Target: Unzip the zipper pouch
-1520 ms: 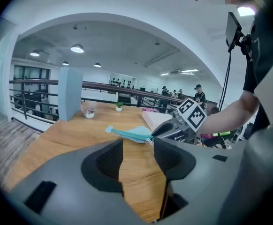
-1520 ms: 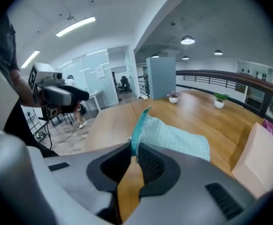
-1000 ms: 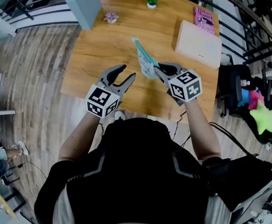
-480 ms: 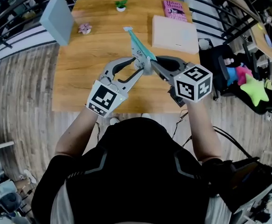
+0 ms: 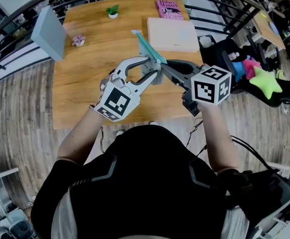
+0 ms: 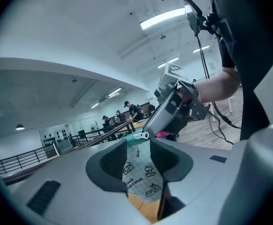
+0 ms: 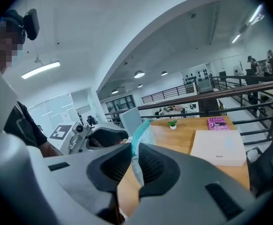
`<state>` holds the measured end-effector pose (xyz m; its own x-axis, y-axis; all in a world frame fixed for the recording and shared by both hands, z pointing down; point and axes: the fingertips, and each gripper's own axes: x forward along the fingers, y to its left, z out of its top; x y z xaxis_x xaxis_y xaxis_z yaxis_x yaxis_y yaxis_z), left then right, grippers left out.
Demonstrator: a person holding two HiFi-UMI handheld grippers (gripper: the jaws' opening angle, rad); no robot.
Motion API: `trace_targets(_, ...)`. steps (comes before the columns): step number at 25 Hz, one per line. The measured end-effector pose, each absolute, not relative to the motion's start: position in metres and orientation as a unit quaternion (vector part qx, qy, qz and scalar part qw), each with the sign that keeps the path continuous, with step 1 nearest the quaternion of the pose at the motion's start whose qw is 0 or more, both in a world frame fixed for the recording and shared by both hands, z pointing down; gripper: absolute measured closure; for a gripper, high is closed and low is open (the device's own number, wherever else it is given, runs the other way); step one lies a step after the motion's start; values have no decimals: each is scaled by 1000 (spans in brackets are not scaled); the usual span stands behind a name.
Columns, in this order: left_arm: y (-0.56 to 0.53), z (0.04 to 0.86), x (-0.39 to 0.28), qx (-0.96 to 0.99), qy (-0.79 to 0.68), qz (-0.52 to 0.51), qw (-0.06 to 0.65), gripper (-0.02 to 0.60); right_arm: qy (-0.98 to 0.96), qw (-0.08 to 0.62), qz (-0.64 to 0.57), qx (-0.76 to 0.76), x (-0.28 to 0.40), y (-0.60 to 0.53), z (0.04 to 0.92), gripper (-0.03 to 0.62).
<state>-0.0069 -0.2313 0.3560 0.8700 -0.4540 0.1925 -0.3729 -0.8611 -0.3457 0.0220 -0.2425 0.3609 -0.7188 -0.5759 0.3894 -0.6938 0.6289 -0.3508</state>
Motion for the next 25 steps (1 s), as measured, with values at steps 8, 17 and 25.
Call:
trace_targets(8, -232, 351, 9, -960, 187, -127, 165, 410, -885, 126, 259, 365, 27, -239, 361, 537)
trace_targets(17, -234, 344, 11, -977, 170, -91, 92, 515, -886, 141, 246, 368, 34, -234, 362, 537)
trace_targets(25, -230, 348, 10, -983, 138, -95, 68, 515, -891, 164, 229, 355, 32, -234, 367, 537)
